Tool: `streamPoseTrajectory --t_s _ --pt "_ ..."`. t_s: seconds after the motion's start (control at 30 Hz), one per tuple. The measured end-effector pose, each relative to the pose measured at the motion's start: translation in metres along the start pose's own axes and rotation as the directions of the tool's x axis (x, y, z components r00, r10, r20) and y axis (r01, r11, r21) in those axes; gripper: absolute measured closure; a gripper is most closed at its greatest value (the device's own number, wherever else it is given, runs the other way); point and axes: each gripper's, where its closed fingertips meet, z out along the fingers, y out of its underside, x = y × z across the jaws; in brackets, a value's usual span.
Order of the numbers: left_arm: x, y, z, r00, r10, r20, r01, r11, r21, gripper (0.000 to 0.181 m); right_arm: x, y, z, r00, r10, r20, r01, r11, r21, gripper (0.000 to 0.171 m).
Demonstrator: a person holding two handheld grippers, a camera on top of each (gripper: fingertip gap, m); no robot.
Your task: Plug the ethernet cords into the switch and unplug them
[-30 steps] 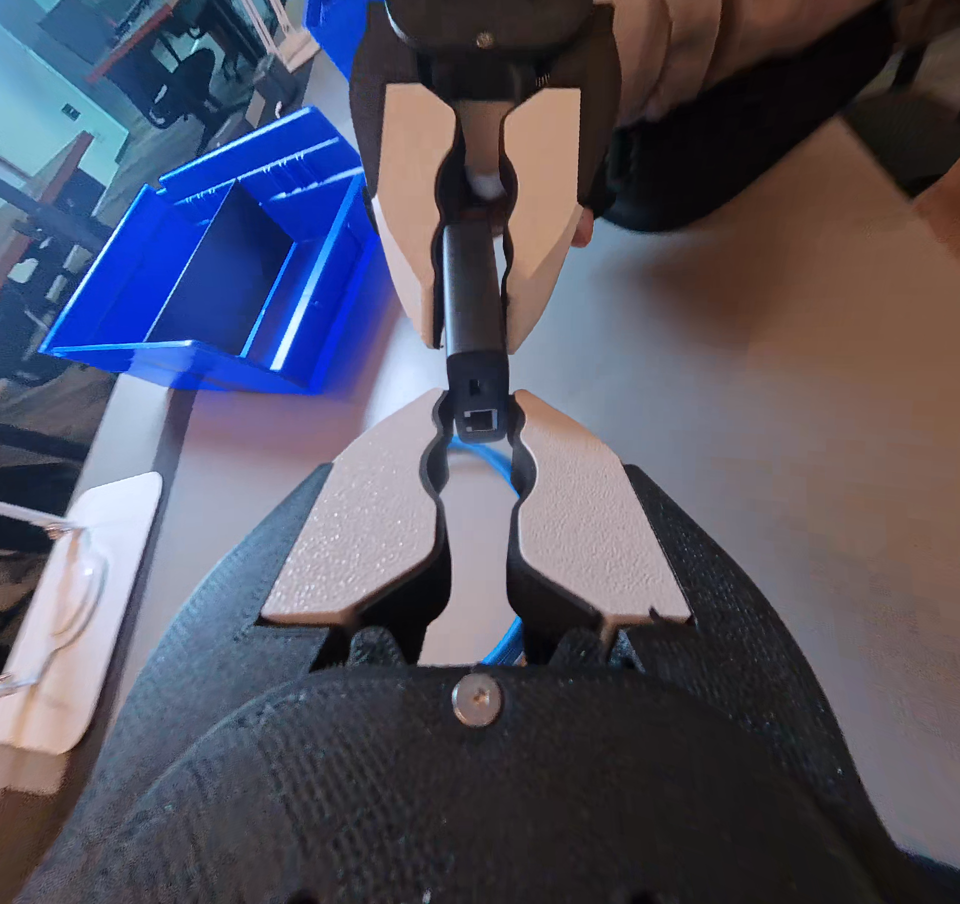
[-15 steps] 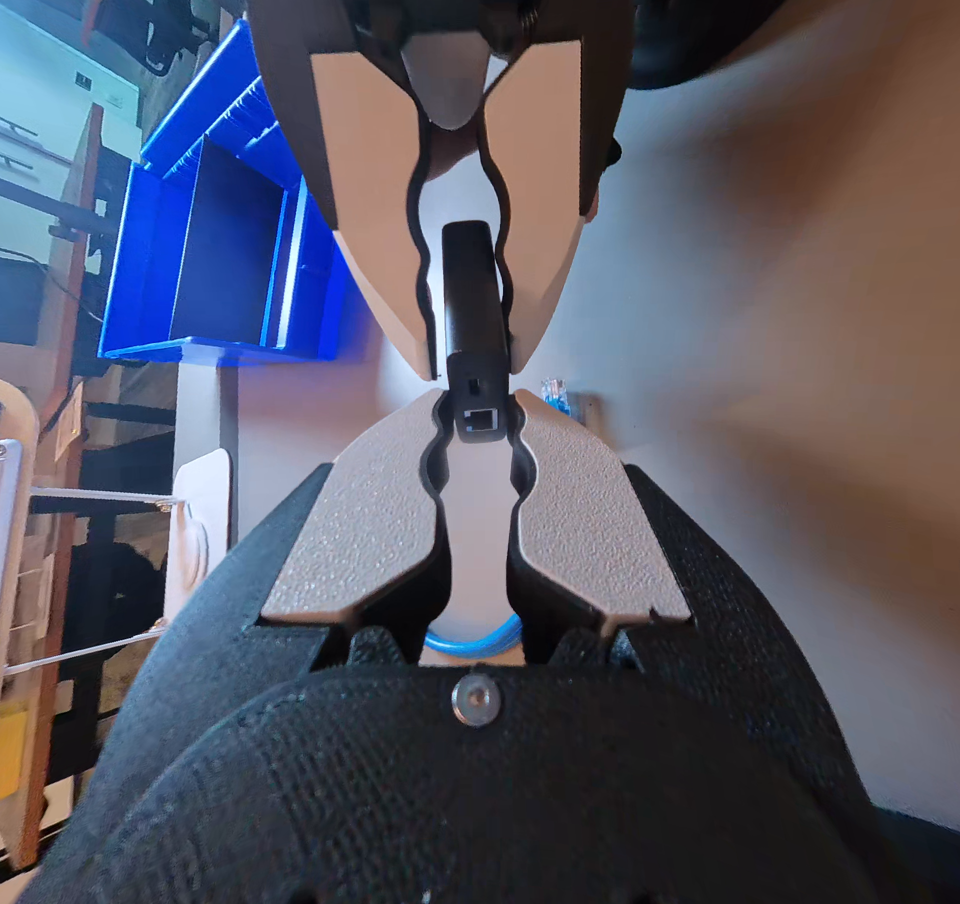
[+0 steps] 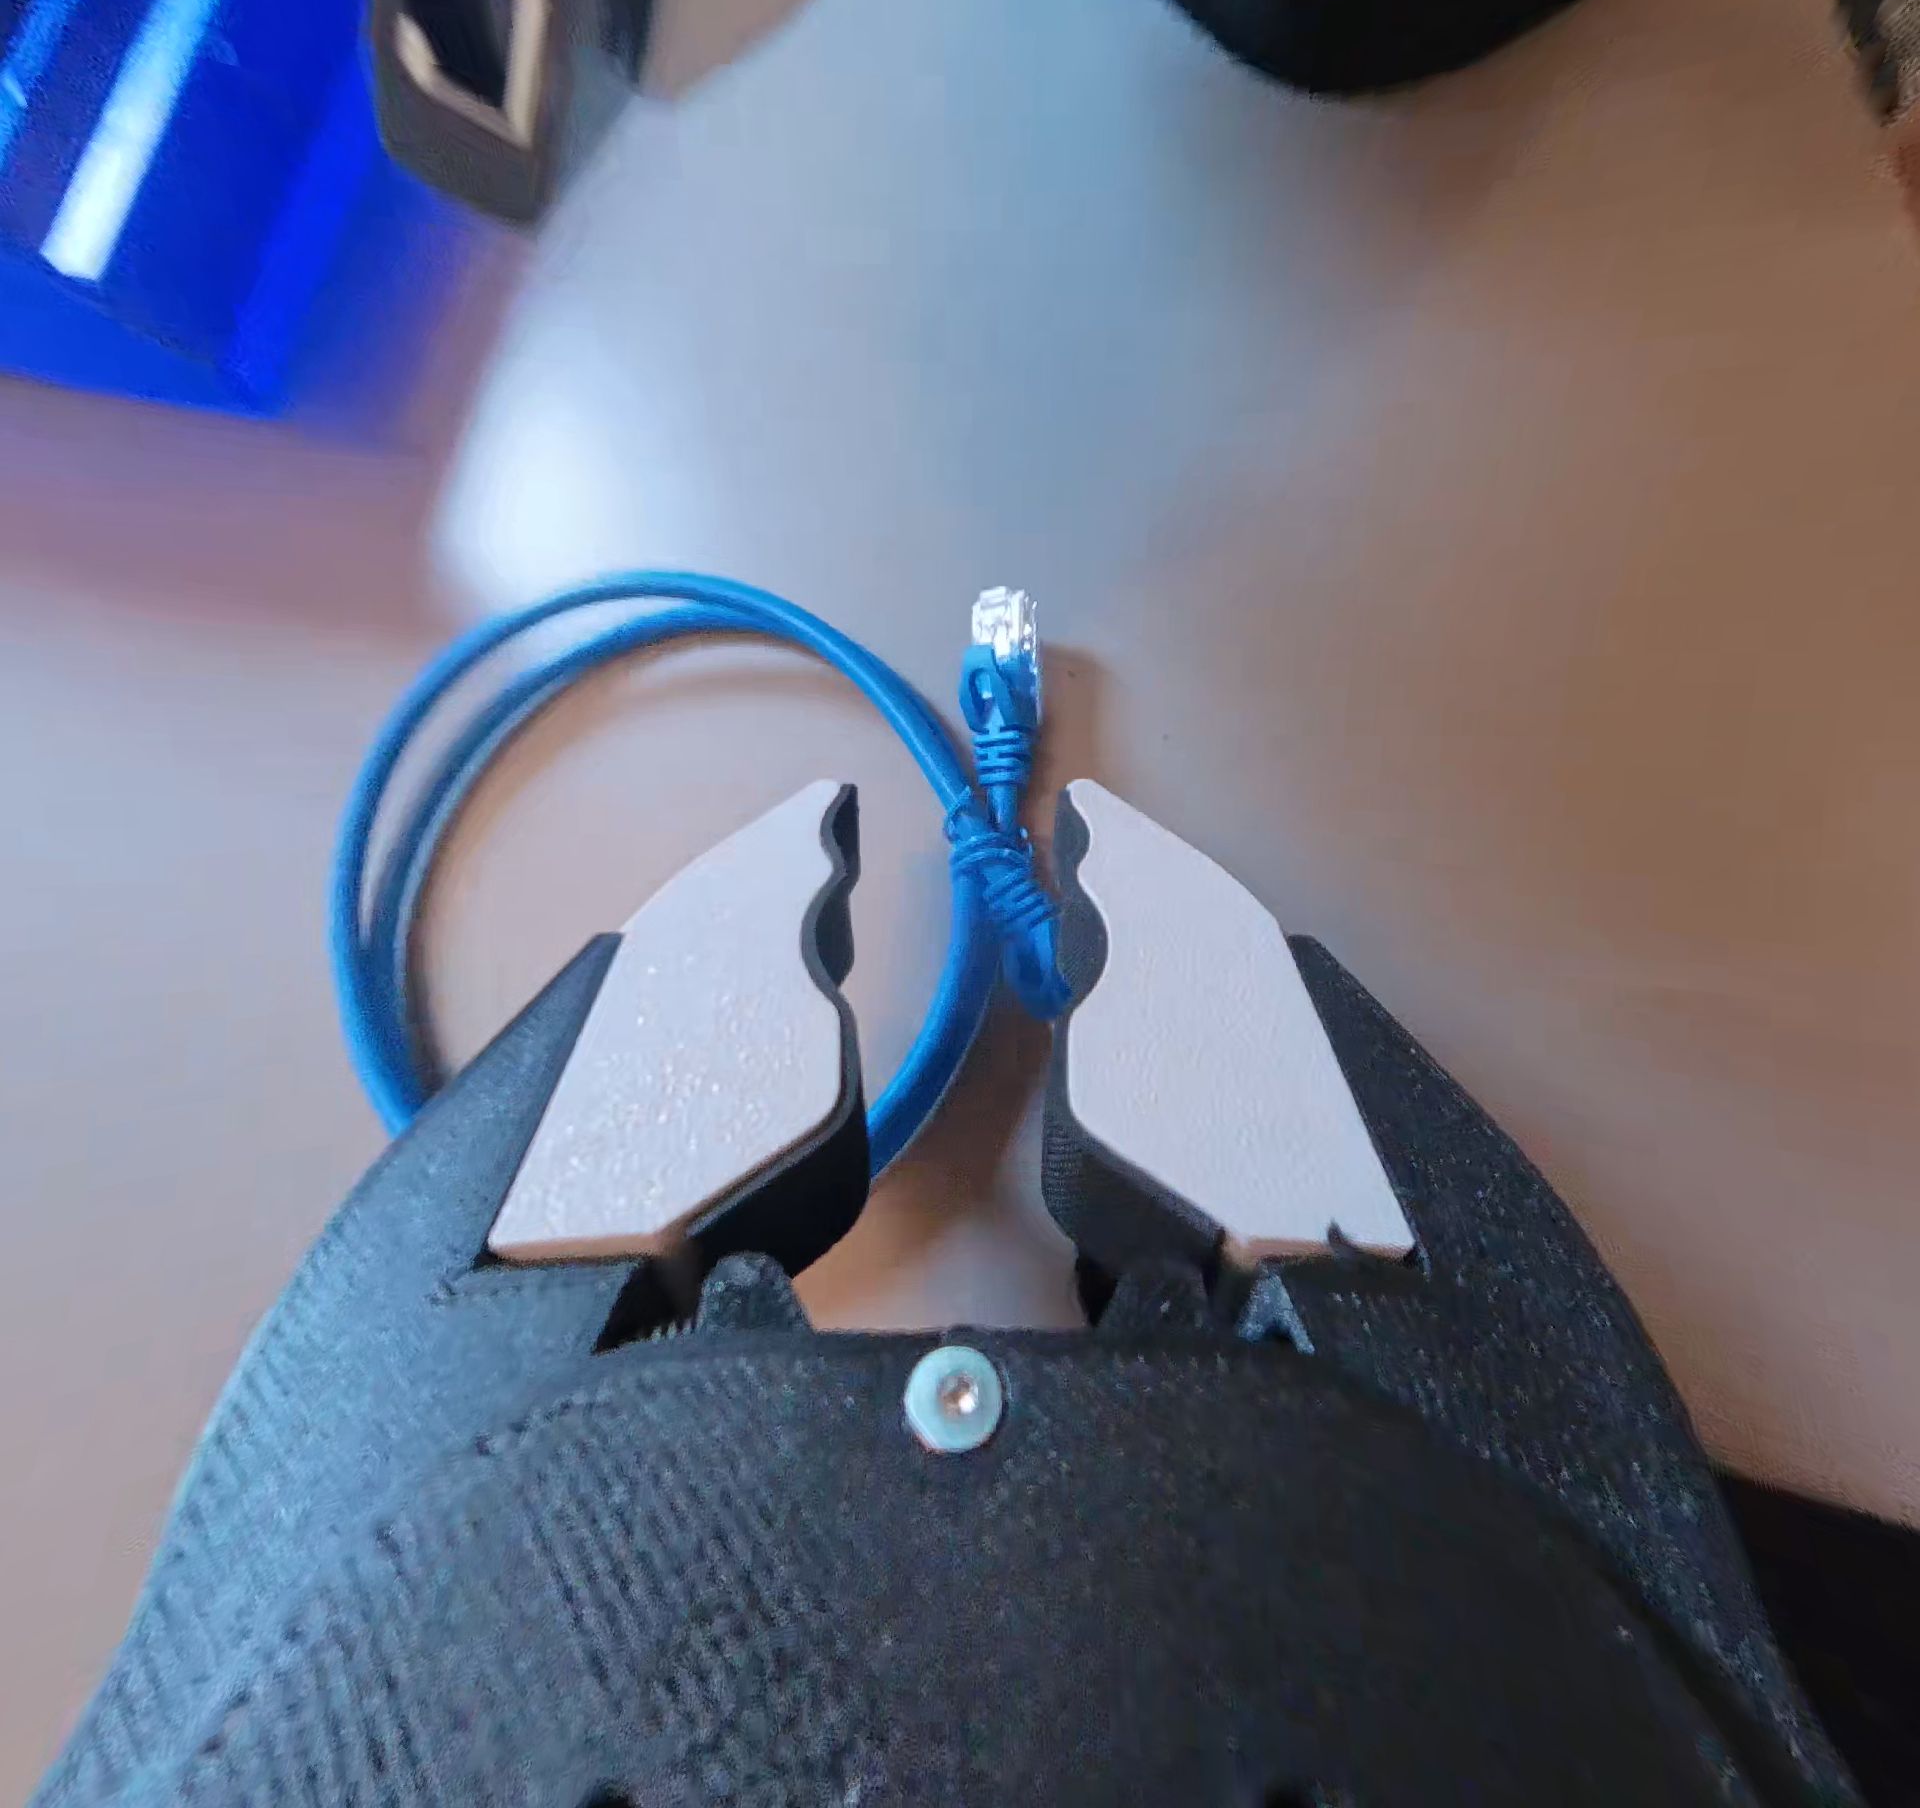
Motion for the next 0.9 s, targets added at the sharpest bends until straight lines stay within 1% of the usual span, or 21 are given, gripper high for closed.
streamPoseTrajectory --t_s 0.1,0.13,0.2,0.23,0.37,0.5,0.6,0.77,0.9 --pt "0.003 0.009 0.020 0.998 -0.054 -0.029 0.051 0.996 -0.071 0.144 0.001 0.002 -0.001 1.000 0.019 0.005 -0.019 1.000 0.011 0.150" --pt "0.006 0.010 0.024 0.997 -0.061 -0.045 0.057 0.995 -0.084 0.147 0.000 0.002 0.000 1.000 0.015 0.007 -0.015 1.000 0.010 0.150" --pt "0.007 0.008 0.026 0.997 -0.060 -0.045 0.055 0.993 -0.103 0.159 -0.002 0.002 0.001 1.000 0.002 0.010 -0.002 1.000 0.005 0.150" --pt "0.006 0.009 0.026 0.998 -0.053 -0.030 0.049 0.992 -0.120 0.166 -0.003 0.002 0.002 1.000 -0.005 0.012 0.005 1.000 0.006 0.150" --pt "-0.008 0.012 0.023 0.996 -0.058 0.068 0.068 0.987 -0.143 0.168 -0.006 0.002 0.001 0.999 -0.042 0.019 0.042 0.999 0.025 0.150" --pt "-0.025 0.005 -0.001 0.980 -0.178 0.094 0.183 0.981 -0.056 0.168 -0.009 0.005 0.001 0.991 -0.134 0.008 0.133 0.990 0.040 0.150" --pt "-0.029 -0.001 -0.015 0.973 -0.217 0.083 0.220 0.975 -0.031 0.168 -0.014 0.009 0.007 0.973 -0.231 -0.003 0.231 0.973 0.010 0.150" --pt "-0.025 -0.004 -0.010 0.970 -0.237 0.053 0.241 0.968 -0.071 0.168 -0.024 0.017 0.022 0.919 -0.393 -0.010 0.392 0.917 -0.078 0.150" --pt "-0.027 -0.004 -0.008 0.961 -0.273 0.035 0.275 0.958 -0.077 0.168 -0.030 0.022 0.028 0.872 -0.489 -0.006 0.485 0.866 -0.120 0.150"
